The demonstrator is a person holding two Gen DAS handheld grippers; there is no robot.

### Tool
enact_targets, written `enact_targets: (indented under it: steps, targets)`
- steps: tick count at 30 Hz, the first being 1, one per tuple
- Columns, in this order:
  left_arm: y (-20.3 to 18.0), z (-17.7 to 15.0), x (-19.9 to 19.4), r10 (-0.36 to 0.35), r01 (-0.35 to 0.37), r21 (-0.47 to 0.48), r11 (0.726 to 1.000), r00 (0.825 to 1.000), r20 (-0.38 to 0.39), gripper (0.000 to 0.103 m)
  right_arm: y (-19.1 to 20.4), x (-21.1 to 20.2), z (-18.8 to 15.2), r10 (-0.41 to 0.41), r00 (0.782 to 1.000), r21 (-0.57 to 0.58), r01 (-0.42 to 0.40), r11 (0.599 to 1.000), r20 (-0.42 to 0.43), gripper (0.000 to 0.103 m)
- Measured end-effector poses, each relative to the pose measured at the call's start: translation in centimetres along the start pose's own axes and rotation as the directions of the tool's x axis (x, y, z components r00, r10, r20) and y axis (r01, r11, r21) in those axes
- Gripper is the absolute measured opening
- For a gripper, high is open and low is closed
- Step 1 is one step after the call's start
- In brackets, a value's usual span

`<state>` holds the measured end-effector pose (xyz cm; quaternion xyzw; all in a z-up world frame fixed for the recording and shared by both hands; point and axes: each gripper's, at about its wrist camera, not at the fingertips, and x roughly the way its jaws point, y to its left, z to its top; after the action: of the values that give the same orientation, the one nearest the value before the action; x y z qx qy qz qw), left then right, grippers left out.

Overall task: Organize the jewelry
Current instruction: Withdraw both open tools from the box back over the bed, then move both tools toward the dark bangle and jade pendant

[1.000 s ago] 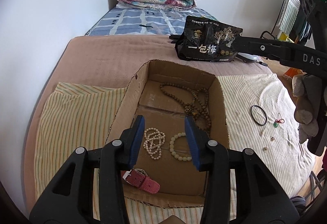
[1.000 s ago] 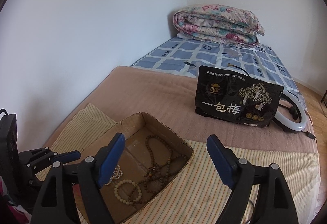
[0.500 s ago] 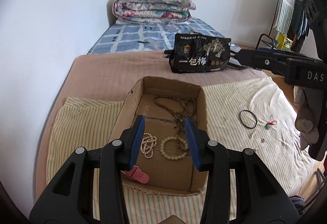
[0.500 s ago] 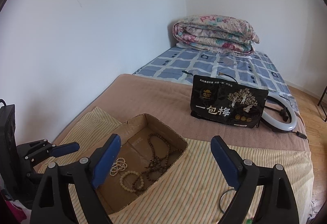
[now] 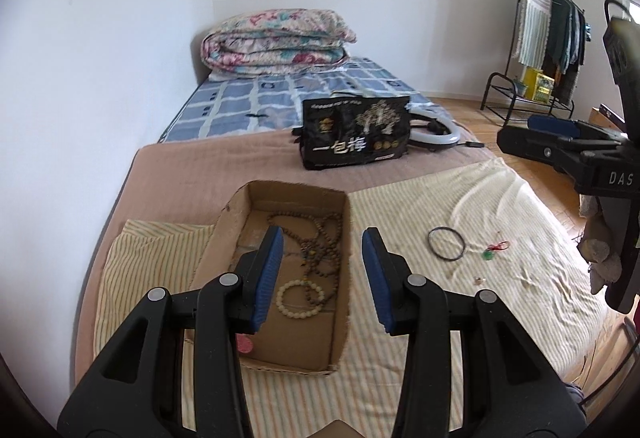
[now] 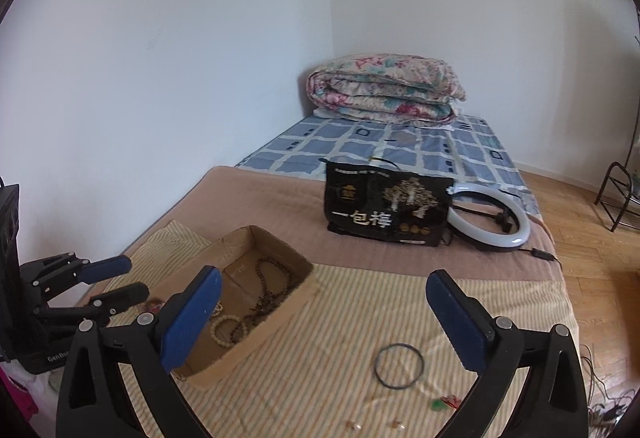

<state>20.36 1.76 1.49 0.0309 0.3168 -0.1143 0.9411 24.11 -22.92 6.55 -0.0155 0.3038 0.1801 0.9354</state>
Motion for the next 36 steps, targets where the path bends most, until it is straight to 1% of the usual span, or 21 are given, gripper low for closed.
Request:
enact_targets:
  steps: [1, 2, 3, 9, 14, 18, 22, 23, 25, 30, 33, 36]
  targets:
    - [-0.6, 0.1, -0.2, -0.008, 0.008, 0.006, 1.000, 1.000, 0.005, 0.049, -0.6, -0.5, -0.3, -0.012, 1.000, 0.006, 0.012, 1.000, 0.000, 0.103]
    - [-1.0, 0.1, -0.3, -0.016, 0.016, 0.010, 1.000, 1.000, 0.009, 0.052, -1.2, -1.0, -0.7, -0.022, 1.000, 0.011, 0.023, 1.000, 0.000, 0.103]
    - [-1.4, 0.1, -0.3, -0.023, 0.023, 0.015, 1.000, 1.000, 0.011, 0.052, -1.6, -1.4, -1.0, -0.031, 1.000, 0.016, 0.031, 0.999, 0.000, 0.103]
    - [-3.9, -0.1, 0.0, -0.058, 0.058, 0.038, 0.998, 0.998, 0.002, 0.052, -5.0, -4.3, -3.5, -0.097, 0.995, 0.044, 0.097, 0.994, -0.006, 0.103]
    - [-5.7, -0.5, 1.3, -0.086, 0.087, 0.051, 0.995, 0.996, -0.025, 0.052, -8.5, -6.4, -5.6, -0.162, 0.987, 0.087, 0.162, 0.983, -0.012, 0.103]
    - [-7.1, -0.8, 2.6, -0.108, 0.112, 0.063, 0.992, 0.993, -0.052, 0.052, -11.1, -7.3, -7.3, -0.205, 0.978, 0.123, 0.207, 0.971, -0.029, 0.103]
    - [-8.7, -1.1, 4.2, -0.133, 0.140, 0.083, 0.987, 0.988, -0.081, 0.053, -13.3, -7.3, -9.2, -0.248, 0.967, 0.139, 0.254, 0.957, -0.059, 0.103]
    - [-9.1, -1.1, 4.7, -0.139, 0.147, 0.088, 0.985, 0.986, -0.089, 0.058, -13.7, -7.2, -9.5, -0.252, 0.965, 0.140, 0.259, 0.956, -0.065, 0.103]
    - [-9.8, -1.2, 5.5, -0.148, 0.157, 0.092, 0.983, 0.984, -0.098, 0.066, -14.4, -6.9, -10.4, -0.252, 0.964, 0.144, 0.261, 0.954, -0.082, 0.103]
    - [-11.2, -1.4, 8.0, -0.169, 0.182, 0.093, 0.979, 0.976, -0.136, 0.066, -14.9, -5.5, -12.1, -0.246, 0.962, 0.126, 0.260, 0.957, -0.114, 0.103]
    - [-11.9, -1.8, 9.4, -0.176, 0.193, 0.098, 0.976, 0.971, -0.161, 0.067, -15.0, -4.5, -13.2, -0.232, 0.963, 0.120, 0.249, 0.961, -0.138, 0.103]
    - [-12.4, -2.6, 10.6, -0.192, 0.212, 0.099, 0.972, 0.964, -0.183, 0.067, -15.0, -3.4, -14.3, -0.199, 0.967, 0.130, 0.220, 0.967, -0.158, 0.103]
